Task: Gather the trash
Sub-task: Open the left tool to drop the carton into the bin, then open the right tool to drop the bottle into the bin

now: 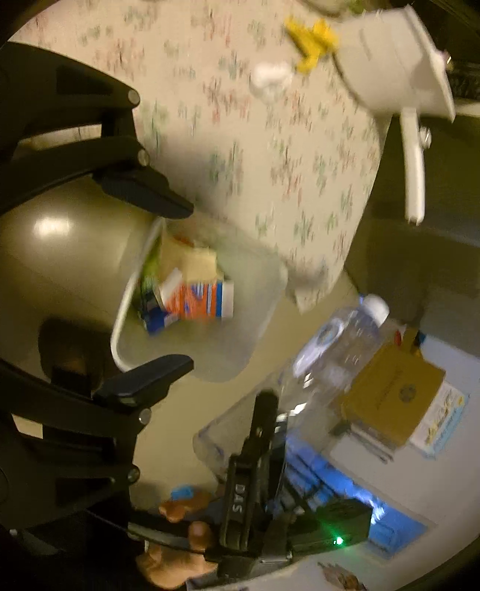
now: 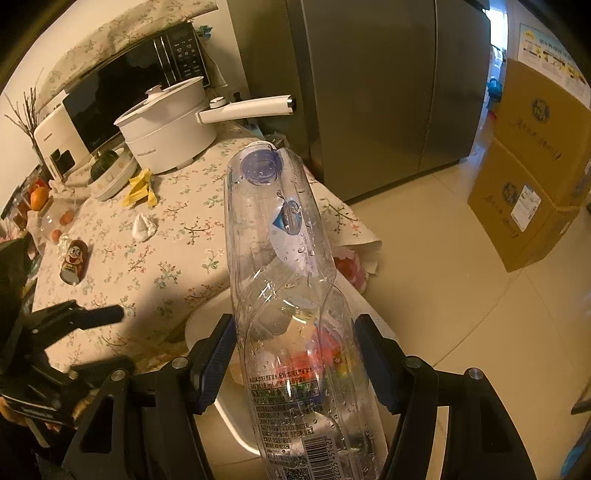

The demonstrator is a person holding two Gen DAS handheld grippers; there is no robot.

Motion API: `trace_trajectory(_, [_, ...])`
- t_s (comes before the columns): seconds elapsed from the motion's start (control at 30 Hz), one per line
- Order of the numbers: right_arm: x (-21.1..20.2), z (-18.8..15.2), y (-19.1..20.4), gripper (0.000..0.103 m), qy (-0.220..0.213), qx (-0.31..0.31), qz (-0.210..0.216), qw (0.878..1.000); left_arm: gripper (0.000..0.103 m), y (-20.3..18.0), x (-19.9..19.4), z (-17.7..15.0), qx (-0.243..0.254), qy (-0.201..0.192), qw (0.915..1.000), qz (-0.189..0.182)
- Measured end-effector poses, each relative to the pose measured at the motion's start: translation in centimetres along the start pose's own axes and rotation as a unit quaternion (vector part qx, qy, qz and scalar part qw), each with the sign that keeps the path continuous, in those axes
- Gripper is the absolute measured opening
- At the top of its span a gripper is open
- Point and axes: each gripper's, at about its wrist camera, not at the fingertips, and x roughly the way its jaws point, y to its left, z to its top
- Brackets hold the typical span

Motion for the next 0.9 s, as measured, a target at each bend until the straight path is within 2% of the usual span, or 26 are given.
trace_trajectory(0.07, [0.4, 0.0, 0.1, 0.067, 0.003, 0.002, 0.001, 1.000, 0.078, 1.0, -0.8, -0.1, 0.008, -0.005, 0.9991, 0.040])
trace_trajectory(0.13, [0.7, 0.2, 0.2, 0.067, 0.002, 0.008, 0.006, 1.000, 0.078, 2.0, -1.4, -0.3, 0.005, -0.005, 0.9980, 0.063])
trace_trajectory(0.3, [2.3, 0.7, 0.3, 0.069, 0.011, 0.043, 0.027, 0.999, 0.078, 5.2, -3.1, -1.2, -0.035, -0.007, 0.9969, 0.070])
trace_trajectory(0.47, [3.6, 1.4, 0.7, 0.073, 0.023, 0.061, 0.022, 0.998, 0.078, 7.2, -5.0, -2.1, -0.059, -0.014, 0.9948, 0.082])
trace_trajectory(0.6, [3.5, 1.6, 0.9, 0.079, 0.024, 0.062, 0.022, 0.998, 0.079, 8.3, -6.2, -2.6, -0.070, -0.021, 0.9934, 0.088])
trace_trajectory(0.9, [3.1, 2.3, 2.6, 0.079, 0.015, 0.047, 0.024, 0.998, 0.082, 10.6, -7.9, -3.6, -0.090, -0.026, 0.9891, 0.113])
